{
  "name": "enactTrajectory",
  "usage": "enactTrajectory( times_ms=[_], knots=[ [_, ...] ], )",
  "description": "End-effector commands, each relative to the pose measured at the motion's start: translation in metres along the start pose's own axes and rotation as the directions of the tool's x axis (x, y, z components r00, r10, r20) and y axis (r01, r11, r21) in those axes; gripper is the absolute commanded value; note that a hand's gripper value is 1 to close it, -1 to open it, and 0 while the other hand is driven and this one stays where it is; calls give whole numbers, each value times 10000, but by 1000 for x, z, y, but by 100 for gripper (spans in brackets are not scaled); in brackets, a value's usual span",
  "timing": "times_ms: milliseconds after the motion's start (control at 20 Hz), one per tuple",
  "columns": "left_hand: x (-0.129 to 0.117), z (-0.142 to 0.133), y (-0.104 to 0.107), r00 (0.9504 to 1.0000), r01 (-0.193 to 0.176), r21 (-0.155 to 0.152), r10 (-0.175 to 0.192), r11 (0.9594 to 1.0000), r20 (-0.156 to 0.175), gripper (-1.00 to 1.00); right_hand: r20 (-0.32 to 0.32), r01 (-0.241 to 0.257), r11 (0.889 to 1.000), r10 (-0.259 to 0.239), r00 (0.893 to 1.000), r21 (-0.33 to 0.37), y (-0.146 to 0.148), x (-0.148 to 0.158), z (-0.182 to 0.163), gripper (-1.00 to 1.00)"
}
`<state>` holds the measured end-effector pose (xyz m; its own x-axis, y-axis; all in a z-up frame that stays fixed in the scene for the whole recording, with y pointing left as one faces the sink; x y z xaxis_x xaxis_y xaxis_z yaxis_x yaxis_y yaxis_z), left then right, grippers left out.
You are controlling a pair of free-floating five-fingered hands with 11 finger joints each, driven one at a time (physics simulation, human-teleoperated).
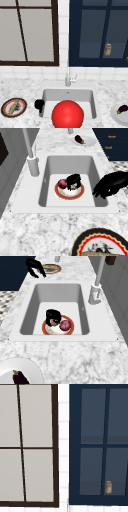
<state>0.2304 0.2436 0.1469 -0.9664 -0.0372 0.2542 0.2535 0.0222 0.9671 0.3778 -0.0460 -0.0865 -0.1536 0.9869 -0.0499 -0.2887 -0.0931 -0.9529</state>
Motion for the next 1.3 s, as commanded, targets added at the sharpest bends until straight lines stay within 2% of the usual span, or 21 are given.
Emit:
enactTrajectory(
  times_ms=[0, 50, 100, 200, 400, 450, 550, 600, 650, 800, 950, 1250],
  knots=[
    [0, 0, 0, 10000, 0, 0, 0, 10000, 0, 0, 462, -682, 9977, 680, 9966, 32, 23, -1, -30, 100],
    [0, 0, 0, 10000, 0, 0, 0, 10000, 0, 0, 754, -668, 9978, 665, 9949, 6, 28, 1, -38, 100],
    [0, 0, 0, 10000, 0, 0, 0, 10000, 0, 0, 883, -901, 9954, 869, 9923, 333, 27, 4, -44, 100],
    [0, 0, 0, 10000, 0, 0, 0, 10000, 0, 0, 921, -1108, 9911, 1038, 9903, 741, 25, 9, -46, 100],
    [0, 0, 0, 10000, 0, 0, 0, 10000, 0, 0, 870, -1962, 9723, 1861, 9787, 1272, 21, 19, -53, 100],
    [0, 0, 0, 10000, 0, 0, 0, 10000, 0, 0, 805, -2183, 9664, 2089, 9746, 1357, 24, 24, -45, 100],
    [0, 0, 0, 10000, 0, 0, 0, 10000, 0, 0, 517, -2184, 9653, 2131, 9757, 1432, 15, 29, -26, 100],
    [0, 0, 0, 10000, 0, 0, 0, 10000, 0, 0, 279, -2081, 9680, 2062, 9781, 1406, 8, 29, -26, -100],
    [0, 0, 0, 10000, 0, 0, 0, 10000, 0, 0, 268, -1966, 9681, 1948, 9805, 1553, 2, 31, -25, -100],
    [0, 0, 0, 10000, 0, 0, 0, 10000, 0, 0, 148, -2090, 9741, 2085, 9779, 867, -12, 30, -16, -100],
    [0, 0, 0, 10000, 0, 0, 0, 10000, 0, 0, 400, -1383, 9856, 1350, 9900, 975, -31, 26, -3, -100],
    [0, 0, 0, 10000, 0, 0, 0, 10000, 0, 0, 644, -727, 9935, 672, 9957, 878, -62, 7, 22, -100]
  ],
)
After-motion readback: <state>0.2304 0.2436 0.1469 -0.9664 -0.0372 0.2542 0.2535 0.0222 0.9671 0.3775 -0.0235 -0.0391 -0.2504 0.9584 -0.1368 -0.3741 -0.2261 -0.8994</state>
